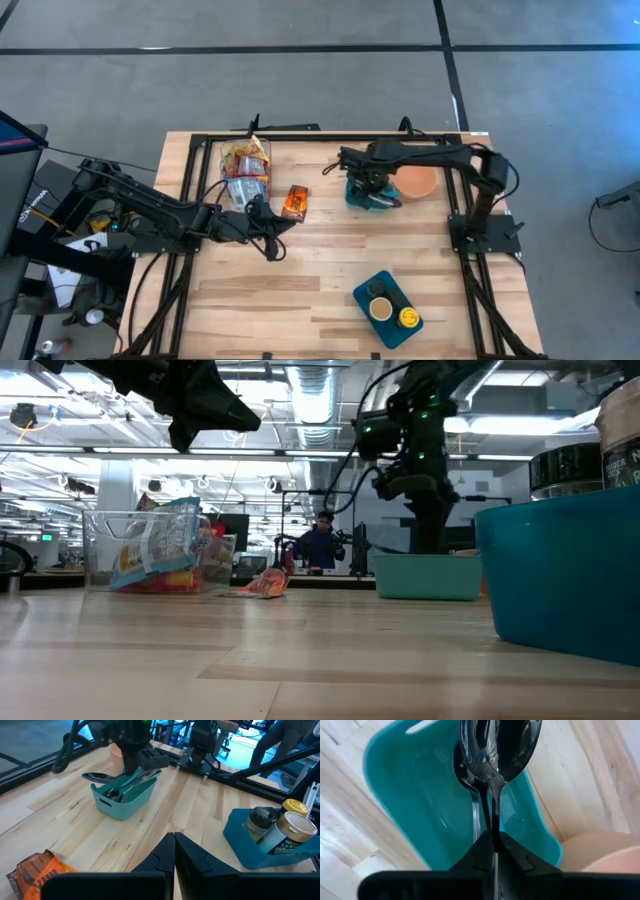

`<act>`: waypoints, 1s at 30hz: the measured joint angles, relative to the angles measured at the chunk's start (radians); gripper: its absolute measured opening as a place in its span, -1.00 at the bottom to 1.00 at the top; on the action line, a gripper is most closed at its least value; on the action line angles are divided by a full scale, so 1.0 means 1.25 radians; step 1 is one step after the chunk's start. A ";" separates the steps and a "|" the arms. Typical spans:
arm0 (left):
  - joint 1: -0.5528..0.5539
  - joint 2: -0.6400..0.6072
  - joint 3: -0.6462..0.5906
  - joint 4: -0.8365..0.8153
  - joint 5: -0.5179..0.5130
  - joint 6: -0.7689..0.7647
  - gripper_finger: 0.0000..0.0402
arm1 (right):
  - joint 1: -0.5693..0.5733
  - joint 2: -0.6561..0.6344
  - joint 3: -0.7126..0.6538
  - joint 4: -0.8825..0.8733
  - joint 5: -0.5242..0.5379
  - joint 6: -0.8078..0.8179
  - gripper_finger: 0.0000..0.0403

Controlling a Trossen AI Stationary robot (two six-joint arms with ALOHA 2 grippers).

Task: Pick & Place Food Item
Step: Put the black spoon into the green bin

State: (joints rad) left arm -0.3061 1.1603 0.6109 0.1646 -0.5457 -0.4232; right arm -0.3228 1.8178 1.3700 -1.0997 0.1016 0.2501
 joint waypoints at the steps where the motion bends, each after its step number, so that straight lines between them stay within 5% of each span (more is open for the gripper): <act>1: 0.000 0.000 0.000 0.000 0.000 0.000 -1.00 | -0.002 0.015 0.014 -0.012 -0.001 -0.004 -0.95; 12: -0.001 0.000 0.000 -0.003 0.000 0.000 -1.00 | 0.007 0.146 0.129 -0.141 -0.013 -0.033 -0.95; 30: -0.001 0.000 0.000 -0.006 0.000 0.000 -1.00 | 0.010 0.120 0.152 -0.201 -0.031 -0.033 -0.95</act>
State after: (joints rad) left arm -0.3073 1.1603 0.6109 0.1576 -0.5453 -0.4232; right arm -0.3108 1.9678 1.5604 -1.3508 0.0632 0.2093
